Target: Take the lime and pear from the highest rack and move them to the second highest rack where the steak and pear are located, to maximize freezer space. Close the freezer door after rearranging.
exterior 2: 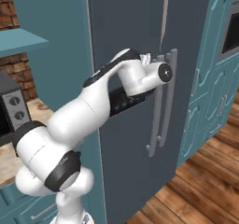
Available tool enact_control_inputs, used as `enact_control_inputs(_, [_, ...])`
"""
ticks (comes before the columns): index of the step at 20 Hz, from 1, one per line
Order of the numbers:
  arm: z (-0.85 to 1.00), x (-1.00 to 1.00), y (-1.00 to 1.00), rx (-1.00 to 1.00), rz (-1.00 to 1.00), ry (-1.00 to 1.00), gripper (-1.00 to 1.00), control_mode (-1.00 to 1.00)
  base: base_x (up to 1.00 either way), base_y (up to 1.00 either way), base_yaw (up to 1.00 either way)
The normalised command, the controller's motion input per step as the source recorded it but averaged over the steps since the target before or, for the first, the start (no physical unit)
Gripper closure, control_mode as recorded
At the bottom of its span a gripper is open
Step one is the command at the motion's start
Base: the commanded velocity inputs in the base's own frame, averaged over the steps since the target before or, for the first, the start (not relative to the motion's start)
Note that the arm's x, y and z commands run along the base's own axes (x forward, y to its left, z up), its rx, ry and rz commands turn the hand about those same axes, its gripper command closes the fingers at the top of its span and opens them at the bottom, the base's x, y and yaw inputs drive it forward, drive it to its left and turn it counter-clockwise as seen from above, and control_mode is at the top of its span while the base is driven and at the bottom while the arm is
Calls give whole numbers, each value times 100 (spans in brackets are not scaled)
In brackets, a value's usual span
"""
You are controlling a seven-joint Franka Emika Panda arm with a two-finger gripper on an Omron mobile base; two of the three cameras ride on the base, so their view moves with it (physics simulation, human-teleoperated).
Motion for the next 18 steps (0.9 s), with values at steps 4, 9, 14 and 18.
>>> enact_control_inputs(4, [-15,18,24,10,9,0,-100,-100,0,0,0])
enact_control_inputs(9, [-17,17,24,11,13,0,-100,-100,0,0,0])
enact_control_inputs(14, [-19,20,31,11,21,0,-100,-100,0,0,0])
enact_control_inputs(18, [-19,31,33,10,25,1,-100,-100,0,0,0])
